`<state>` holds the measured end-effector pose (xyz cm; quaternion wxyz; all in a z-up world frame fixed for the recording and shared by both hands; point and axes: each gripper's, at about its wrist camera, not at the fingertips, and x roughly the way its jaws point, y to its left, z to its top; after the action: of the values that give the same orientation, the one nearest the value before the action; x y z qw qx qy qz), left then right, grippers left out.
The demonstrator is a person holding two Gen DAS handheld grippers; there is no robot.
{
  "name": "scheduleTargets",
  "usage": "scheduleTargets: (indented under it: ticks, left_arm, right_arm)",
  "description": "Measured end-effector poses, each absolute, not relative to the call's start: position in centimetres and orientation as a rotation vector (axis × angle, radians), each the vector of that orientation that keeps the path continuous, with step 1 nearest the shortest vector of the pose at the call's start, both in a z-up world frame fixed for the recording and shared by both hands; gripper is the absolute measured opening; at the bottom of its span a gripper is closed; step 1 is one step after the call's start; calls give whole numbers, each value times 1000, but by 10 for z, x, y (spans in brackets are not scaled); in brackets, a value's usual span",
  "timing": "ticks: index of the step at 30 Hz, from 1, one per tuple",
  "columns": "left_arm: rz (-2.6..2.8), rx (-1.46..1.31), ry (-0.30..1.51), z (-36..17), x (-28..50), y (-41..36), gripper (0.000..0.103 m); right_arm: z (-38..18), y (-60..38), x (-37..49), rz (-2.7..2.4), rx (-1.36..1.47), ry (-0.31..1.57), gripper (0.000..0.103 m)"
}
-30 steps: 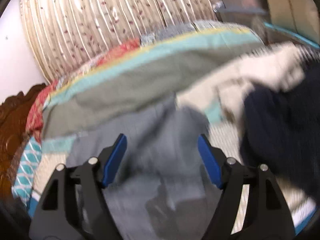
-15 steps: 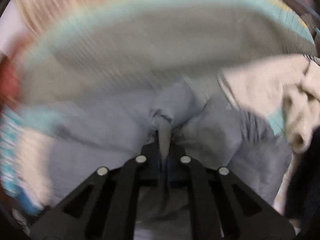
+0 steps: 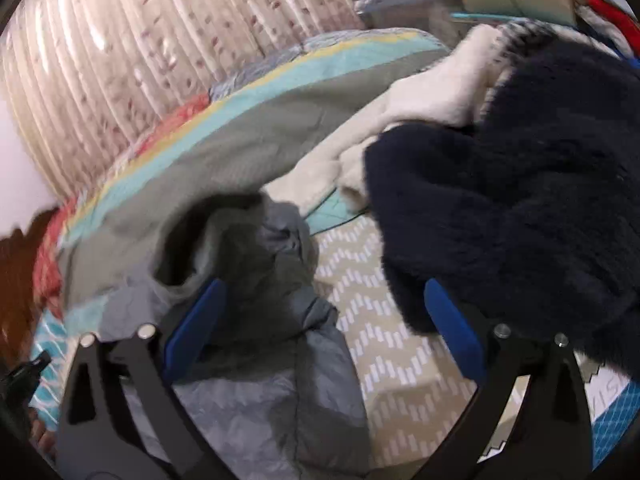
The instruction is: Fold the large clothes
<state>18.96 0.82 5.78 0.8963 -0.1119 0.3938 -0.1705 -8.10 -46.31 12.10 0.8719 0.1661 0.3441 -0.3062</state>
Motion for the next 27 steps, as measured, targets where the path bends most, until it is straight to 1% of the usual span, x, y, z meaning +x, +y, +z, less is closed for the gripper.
scheduleTargets:
  ticks: [1,2,4,6,7,8,9,10,12,14,15,18,20,21,22,23,24,26,27]
  left_arm:
    - [-380,-214,857,52,215,-4,37]
    - [-388,-207,894,44,233,-12,38]
    - [-405,-222,1015,14,274,-34,39]
    - [-415,-229,1137,-22,295,-55,39]
    - [-390,-214,1165,-37,298,-65,39]
    - [-373,-197,1162,-43,299,-73,36]
    - [-348,-161,1131,-47,296,-81,27]
    - [-333,-136,1102,-47,293,-86,24]
    - [-299,-125,1024,-39,287,-84,23]
    - [-261,-191,924,-18,282,-61,23]
    - [-242,-237,882,-6,280,-48,23]
    - [-130,-351,762,16,273,-5,23]
    - [-122,-373,782,12,277,2,23]
    - [-133,-361,801,9,279,-1,23]
    - [-137,-336,814,6,279,-6,23]
    - [-141,-317,817,4,278,-10,23]
    - [-154,-296,819,2,273,-16,23]
    - [-162,-292,815,-2,268,-20,23]
    - [-162,-297,817,-4,265,-21,23]
  right_arm:
    - [124,-459,-72,-624,325,726,97]
    - [124,-457,-58,-607,294,752,97]
    - [111,-459,-39,-578,297,802,97]
    - [98,-462,-17,-533,329,857,96]
    - [89,-464,-5,-491,350,912,81]
    - [89,-463,2,-443,367,928,67]
    - [92,-460,6,-403,373,912,45]
    - [97,-457,6,-406,352,879,42]
    - [111,-454,7,-416,315,827,40]
    - [128,-452,8,-357,338,756,32]
    - [133,-449,10,-338,333,734,31]
    - [148,-440,20,-345,278,678,31]
    - [150,-444,14,-372,316,660,39]
    - [149,-442,15,-365,340,660,48]
    - [145,-436,17,-357,352,668,61]
    - [139,-429,18,-363,339,694,70]
    - [133,-424,20,-372,320,722,84]
    - [118,-415,20,-379,282,774,85]
    - [103,-411,23,-414,245,835,85]
